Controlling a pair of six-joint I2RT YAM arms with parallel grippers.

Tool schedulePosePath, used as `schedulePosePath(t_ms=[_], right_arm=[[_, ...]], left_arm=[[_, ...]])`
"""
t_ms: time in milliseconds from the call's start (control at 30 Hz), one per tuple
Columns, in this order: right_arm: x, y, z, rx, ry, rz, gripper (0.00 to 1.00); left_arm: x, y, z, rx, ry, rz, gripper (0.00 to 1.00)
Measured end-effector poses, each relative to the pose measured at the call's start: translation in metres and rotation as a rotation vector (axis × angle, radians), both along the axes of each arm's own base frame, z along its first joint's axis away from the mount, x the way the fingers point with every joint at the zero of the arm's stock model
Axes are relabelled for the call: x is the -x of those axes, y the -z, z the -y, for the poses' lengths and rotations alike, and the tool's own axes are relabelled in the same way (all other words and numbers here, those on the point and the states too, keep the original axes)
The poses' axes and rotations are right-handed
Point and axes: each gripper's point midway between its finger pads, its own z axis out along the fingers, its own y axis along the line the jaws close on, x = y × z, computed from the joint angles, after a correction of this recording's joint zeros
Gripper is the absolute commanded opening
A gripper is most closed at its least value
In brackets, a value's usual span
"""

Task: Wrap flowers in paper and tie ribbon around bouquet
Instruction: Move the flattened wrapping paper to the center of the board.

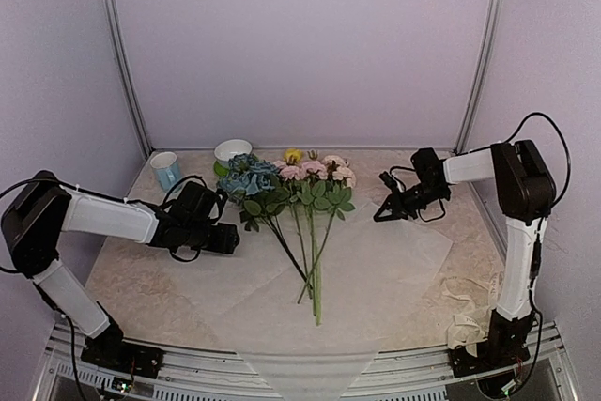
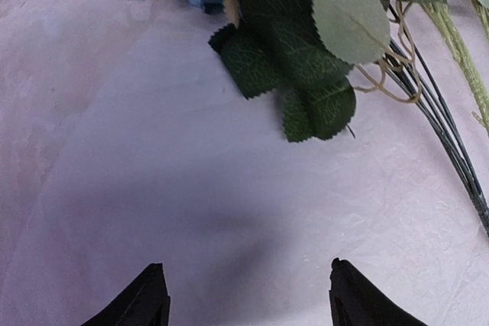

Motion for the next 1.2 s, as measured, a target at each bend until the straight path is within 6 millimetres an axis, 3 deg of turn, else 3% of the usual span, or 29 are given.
schedulePosePath(t_ms=[233,467,500,567,600,700,867,967,1067,1200], right_arm=[[0.009,-0.001,0.059,0.052,0.148,-0.003,0.00],[0.016,0.006,0.090,0.109,0.245,-0.010,0.00],[0.016,0.008,0.092,0.118,0.256,-0.014,0.07],[0.015,0.011,0.097,0.142,0.281,-0.021,0.33],[0.013,0.012,0.100,0.160,0.293,-0.019,0.38],[0.002,0.004,0.108,0.217,0.317,0.017,0.49],[-0.020,-0.021,0.127,0.475,0.387,0.135,0.56],[-0.025,-0.048,0.121,0.644,0.405,0.237,0.58],[-0.021,-0.063,0.109,0.779,0.405,0.306,0.52],[0.002,-0.051,0.079,0.794,0.317,0.295,0.45]], left_arm=[[-0.018,-0.006,0.015,-0.006,0.029,0.026,0.71],[-0.043,0.013,0.016,-0.050,0.029,0.005,0.71],[-0.046,0.015,0.015,-0.054,0.025,0.002,0.71],[-0.052,0.019,0.011,-0.063,0.013,-0.003,0.70],[-0.055,0.021,0.009,-0.069,0.009,-0.004,0.70],[-0.058,0.021,0.008,-0.077,0.011,-0.002,0.70],[-0.052,0.015,0.006,-0.085,0.022,-0.001,0.71],[-0.048,-0.001,0.005,-0.098,0.024,0.025,0.71],[-0.039,-0.018,0.015,-0.106,0.052,0.052,0.71],[-0.020,-0.019,0.034,-0.106,0.117,0.034,0.71]])
